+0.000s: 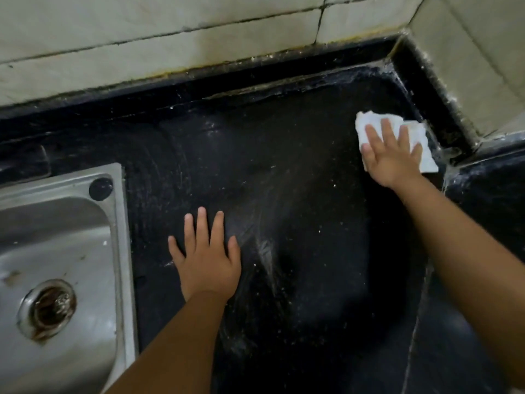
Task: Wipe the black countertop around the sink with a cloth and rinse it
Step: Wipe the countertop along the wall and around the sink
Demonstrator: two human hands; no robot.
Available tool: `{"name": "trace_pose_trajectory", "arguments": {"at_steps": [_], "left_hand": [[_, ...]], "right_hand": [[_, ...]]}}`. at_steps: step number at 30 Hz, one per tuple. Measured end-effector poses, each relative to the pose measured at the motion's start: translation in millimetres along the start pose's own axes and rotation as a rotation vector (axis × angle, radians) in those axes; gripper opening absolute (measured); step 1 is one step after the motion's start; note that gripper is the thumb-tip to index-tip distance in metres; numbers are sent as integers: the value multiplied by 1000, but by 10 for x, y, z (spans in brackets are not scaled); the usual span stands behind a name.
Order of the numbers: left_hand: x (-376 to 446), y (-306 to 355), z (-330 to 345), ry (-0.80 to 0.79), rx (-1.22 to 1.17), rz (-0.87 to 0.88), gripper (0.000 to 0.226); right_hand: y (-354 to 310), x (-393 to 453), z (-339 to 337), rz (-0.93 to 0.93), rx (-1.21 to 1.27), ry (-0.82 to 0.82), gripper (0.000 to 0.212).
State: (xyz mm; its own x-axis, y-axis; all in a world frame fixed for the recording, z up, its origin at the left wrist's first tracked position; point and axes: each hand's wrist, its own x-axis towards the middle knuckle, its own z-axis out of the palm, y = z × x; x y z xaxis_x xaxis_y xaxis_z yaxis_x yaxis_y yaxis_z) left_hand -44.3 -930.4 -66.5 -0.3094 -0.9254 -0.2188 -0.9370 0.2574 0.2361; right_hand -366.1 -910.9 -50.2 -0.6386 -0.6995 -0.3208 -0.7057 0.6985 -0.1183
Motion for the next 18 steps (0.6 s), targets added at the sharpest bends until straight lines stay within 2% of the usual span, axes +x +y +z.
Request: {"name": "trace_pose_trajectory", "arguments": {"at_steps": [4, 7, 10, 14, 16, 18], "left_hand": [[-6, 1, 13, 20, -16, 3, 79], [-4, 2, 7, 3, 11, 1, 82], [-3, 6, -2, 13, 10, 4, 83], [-11, 13, -23, -19, 39, -6, 76], [-15, 13, -31, -39, 53, -12, 68], [-14, 15, -39, -43, 43, -14, 66]], "right_hand": [[-241, 406, -124, 8, 13, 1, 51], [-366, 362, -112, -42, 14, -7, 50], [-479, -74, 76, -206, -53, -36, 49], [-347, -1017, 458, -421, -147, -55, 72], [-82, -1399, 607, -499, -167, 11, 62], [166, -1585, 623, -463, -187, -16, 52]]}}
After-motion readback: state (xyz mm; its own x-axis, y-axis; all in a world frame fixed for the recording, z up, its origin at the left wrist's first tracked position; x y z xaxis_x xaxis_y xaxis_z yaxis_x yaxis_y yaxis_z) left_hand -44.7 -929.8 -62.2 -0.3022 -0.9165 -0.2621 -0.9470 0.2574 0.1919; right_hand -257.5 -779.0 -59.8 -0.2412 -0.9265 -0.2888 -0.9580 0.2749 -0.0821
